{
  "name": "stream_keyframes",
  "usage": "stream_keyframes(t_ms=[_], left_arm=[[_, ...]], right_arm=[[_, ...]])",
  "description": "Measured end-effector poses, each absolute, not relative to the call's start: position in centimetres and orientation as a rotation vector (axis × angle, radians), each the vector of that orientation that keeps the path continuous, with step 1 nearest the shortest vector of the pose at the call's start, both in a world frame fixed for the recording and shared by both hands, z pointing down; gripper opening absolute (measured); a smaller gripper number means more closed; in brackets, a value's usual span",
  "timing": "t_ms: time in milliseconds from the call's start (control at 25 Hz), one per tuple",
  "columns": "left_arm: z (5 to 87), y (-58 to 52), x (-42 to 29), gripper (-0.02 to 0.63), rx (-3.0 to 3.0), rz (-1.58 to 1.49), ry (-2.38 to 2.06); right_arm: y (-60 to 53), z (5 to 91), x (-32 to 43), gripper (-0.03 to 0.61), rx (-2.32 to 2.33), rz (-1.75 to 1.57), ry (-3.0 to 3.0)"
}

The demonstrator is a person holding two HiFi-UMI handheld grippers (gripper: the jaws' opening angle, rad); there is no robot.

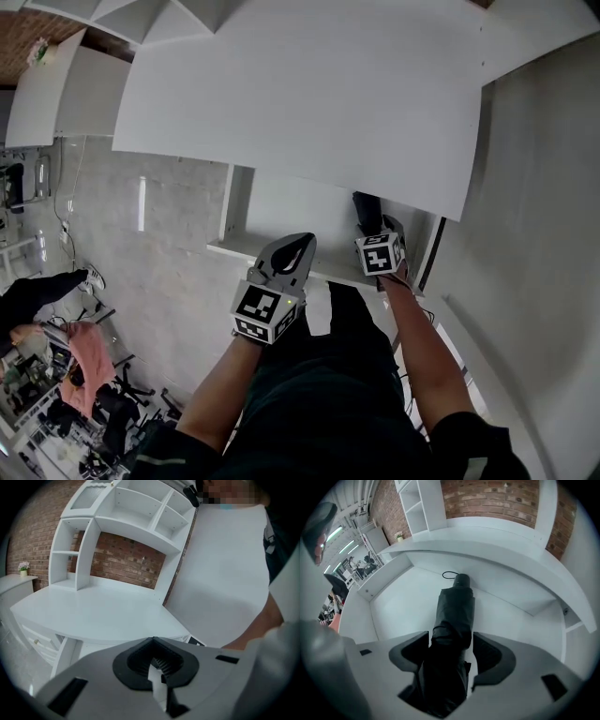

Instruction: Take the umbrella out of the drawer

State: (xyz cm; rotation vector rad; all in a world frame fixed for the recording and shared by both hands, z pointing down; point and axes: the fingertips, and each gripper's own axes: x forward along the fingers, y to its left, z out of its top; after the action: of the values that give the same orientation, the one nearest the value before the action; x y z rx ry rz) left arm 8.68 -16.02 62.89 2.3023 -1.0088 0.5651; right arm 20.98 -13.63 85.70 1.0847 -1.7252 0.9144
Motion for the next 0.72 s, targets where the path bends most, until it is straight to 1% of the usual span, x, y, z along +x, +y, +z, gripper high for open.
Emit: stream_keyframes(t_ms=[440,600,720], left_arm=[[62.4,-16.0,6.5,0.006,2.280,0.543,-1.043],[62.1,-16.0,5.8,0.006,2.283,0.536,-1.035],[61.9,-15.9,5.4,0.006,2.294,0.531,-1.027]], right_arm=[[-14.2,88.3,20.8,0.268,1.068,0.943,-1.645],[-14.1,88.0,20.5,0.241,1.043,0.912,-1.638],[-13.6,88.2,20.0,0.233,0.947,0.812,-1.651]])
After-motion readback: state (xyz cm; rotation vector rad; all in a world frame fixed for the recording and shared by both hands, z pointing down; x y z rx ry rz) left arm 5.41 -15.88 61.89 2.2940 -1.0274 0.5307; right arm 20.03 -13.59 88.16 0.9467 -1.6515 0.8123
